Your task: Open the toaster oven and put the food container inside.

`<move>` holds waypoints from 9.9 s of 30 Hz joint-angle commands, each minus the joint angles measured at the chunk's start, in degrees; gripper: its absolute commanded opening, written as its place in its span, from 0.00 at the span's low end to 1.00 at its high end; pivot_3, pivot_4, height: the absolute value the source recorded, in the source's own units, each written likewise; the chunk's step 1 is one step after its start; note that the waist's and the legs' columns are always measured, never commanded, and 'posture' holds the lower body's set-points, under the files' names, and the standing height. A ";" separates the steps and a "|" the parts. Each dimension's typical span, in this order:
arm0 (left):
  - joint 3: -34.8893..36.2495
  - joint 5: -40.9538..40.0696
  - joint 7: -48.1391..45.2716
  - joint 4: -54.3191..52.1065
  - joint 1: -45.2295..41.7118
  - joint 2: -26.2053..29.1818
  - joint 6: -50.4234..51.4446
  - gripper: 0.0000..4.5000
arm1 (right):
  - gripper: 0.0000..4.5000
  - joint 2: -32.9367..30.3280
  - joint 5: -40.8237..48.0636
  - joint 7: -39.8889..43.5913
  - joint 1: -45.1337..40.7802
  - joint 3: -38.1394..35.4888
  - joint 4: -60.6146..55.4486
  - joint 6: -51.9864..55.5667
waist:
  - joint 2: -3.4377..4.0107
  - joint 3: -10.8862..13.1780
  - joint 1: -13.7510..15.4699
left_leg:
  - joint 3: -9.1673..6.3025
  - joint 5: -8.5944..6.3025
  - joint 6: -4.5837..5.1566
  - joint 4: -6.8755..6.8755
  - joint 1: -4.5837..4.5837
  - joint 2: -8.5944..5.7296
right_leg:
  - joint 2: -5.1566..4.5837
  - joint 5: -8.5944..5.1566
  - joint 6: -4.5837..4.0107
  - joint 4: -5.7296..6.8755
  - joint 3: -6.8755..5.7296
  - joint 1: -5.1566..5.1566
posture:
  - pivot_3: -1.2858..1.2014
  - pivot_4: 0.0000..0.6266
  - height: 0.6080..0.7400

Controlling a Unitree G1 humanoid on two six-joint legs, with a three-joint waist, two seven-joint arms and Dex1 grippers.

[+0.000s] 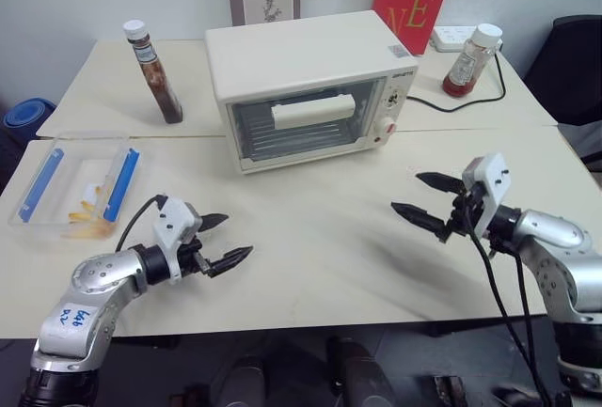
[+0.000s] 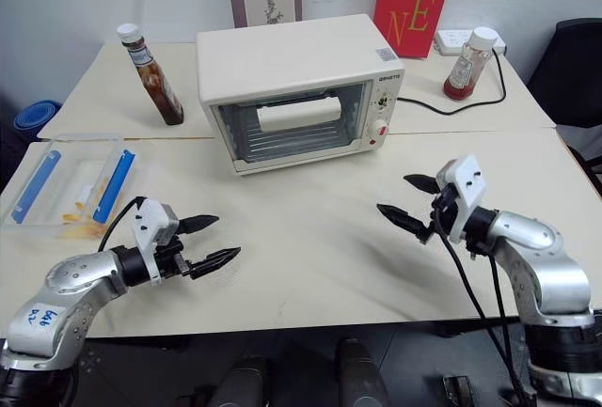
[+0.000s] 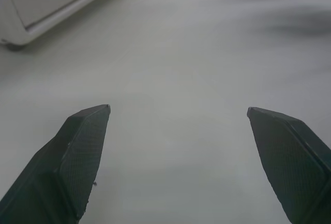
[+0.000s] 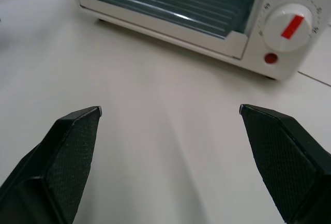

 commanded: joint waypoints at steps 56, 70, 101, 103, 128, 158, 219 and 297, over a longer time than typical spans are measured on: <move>-18.08 11.39 -14.85 20.70 -38.48 5.60 -8.38 0.01 | 1.00 1.50 3.81 5.48 1.22 1.56 -12.56 6.01 | 0.11 0.09 -0.12 | 0.02 0.03 -0.05 0.12 -0.89 0.02 | 0.09 0.01 0.02 0.53 0.04 -0.98 | 0.52 0.24 1.00; -20.78 20.13 -13.57 19.71 -26.19 5.94 -13.40 0.01 | 1.00 -15.95 28.08 8.84 12.35 -22.12 -23.42 19.54 | 0.10 0.09 -0.07 | 0.02 0.07 0.03 0.39 -0.61 0.05 | 0.18 0.03 0.04 0.51 0.14 -0.68 | 0.52 0.24 1.00; 60.23 -16.11 31.75 -15.30 1.70 -17.05 48.57 1.00 | 1.00 -2.21 10.71 29.42 -30.81 13.70 8.67 6.25 | 0.03 0.08 0.18 | -0.25 -0.03 0.04 0.54 -0.72 -0.01 | -0.02 0.02 0.00 0.51 -0.18 -0.64 | 0.52 0.24 1.00; 64.75 -13.77 35.90 -14.64 -6.14 -18.04 55.63 1.00 | 1.00 -1.60 10.49 29.85 -31.13 13.31 9.00 6.36 | -0.04 0.05 0.13 | -0.32 -0.02 0.03 0.56 -0.72 -0.01 | 0.00 0.03 0.00 0.55 -0.23 -0.65 | 0.52 0.24 1.00; 68.59 -5.72 77.88 8.80 -41.16 -14.42 58.42 1.00 | 1.00 -1.16 11.26 24.65 -26.08 8.66 3.34 8.43 | -0.18 0.01 0.12 | -0.26 -0.08 -0.56 0.56 -0.77 -0.03 | -0.03 0.06 0.06 0.49 -0.22 -0.71 | 0.52 0.24 1.00; 44.90 -3.62 53.36 19.92 -25.17 6.00 58.42 0.02 | 1.00 -9.27 18.05 18.11 -17.20 -0.16 -4.31 18.95 | -0.42 0.04 0.06 | -0.14 -0.09 -0.63 0.41 -0.86 -0.02 | -0.11 0.06 0.07 0.43 -0.16 -0.91 | 0.52 0.24 1.00; 3.55 -67.52 42.01 19.19 -36.37 16.37 42.45 0.69 | 0.87 -10.06 29.85 -4.07 13.68 -15.03 -25.93 18.15 | -0.42 0.03 1.02 | -0.04 -0.03 -0.49 0.65 -0.75 -0.10 | -0.01 0.00 -0.04 0.49 0.01 -0.72 | 0.52 0.24 1.00; 8.46 -12.34 -28.18 5.72 -22.65 32.89 13.82 1.00 | 0.00 11.49 -1.04 -15.14 2.85 5.75 -0.46 5.80 | -0.31 0.12 -0.30 | 0.02 0.05 -0.11 0.31 -0.78 -0.01 | 0.05 -0.17 -0.35 0.41 0.04 -0.84 | 0.52 0.24 1.00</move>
